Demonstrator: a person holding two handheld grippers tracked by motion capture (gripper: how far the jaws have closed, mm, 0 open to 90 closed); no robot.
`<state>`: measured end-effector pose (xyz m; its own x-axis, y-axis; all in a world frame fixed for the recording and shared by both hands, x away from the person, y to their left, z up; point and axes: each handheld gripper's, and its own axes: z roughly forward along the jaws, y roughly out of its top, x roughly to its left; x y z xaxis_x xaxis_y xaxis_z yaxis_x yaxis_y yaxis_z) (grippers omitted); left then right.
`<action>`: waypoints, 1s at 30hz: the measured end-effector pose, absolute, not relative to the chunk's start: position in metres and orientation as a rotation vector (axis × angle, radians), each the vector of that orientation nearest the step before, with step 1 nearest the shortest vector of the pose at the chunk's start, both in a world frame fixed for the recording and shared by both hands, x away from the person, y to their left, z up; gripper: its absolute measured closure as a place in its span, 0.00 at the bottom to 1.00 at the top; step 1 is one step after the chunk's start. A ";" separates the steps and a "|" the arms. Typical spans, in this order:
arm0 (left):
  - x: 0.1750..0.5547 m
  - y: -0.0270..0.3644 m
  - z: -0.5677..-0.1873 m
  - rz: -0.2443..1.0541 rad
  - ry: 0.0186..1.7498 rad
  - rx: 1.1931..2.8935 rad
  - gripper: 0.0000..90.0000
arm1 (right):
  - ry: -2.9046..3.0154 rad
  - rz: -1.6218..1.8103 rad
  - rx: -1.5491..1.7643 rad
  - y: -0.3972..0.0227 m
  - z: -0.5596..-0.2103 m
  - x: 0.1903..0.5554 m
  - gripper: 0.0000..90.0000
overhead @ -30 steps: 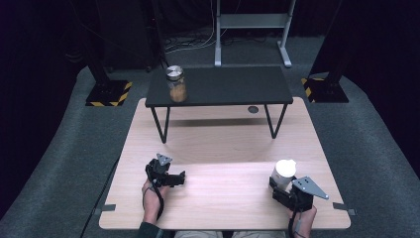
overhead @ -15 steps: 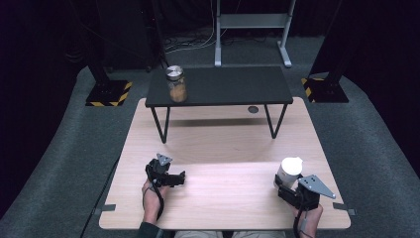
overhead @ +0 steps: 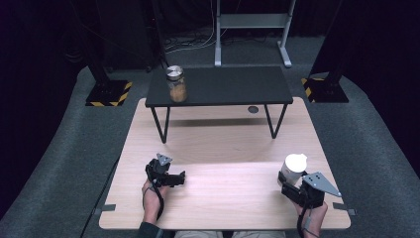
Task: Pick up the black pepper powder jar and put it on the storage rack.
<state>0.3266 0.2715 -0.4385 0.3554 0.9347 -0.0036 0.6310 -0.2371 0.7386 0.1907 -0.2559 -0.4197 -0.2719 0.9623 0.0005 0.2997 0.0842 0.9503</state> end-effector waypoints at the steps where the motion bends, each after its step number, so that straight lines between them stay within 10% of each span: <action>1: 0.327 0.271 -0.439 0.595 1.359 1.964 0.00 | 1.668 1.211 1.262 -0.256 -0.419 0.191 0.32; 30: 0.327 0.271 -0.439 0.596 1.356 1.968 0.00 | 1.630 1.219 1.189 -0.262 -0.384 0.196 0.32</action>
<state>0.3265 0.2715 -0.4385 0.3571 0.9341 -0.0017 0.6302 -0.2395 0.7386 0.1963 -0.2622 -0.3844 -0.2731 0.9610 -0.0432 0.2302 0.1089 0.9670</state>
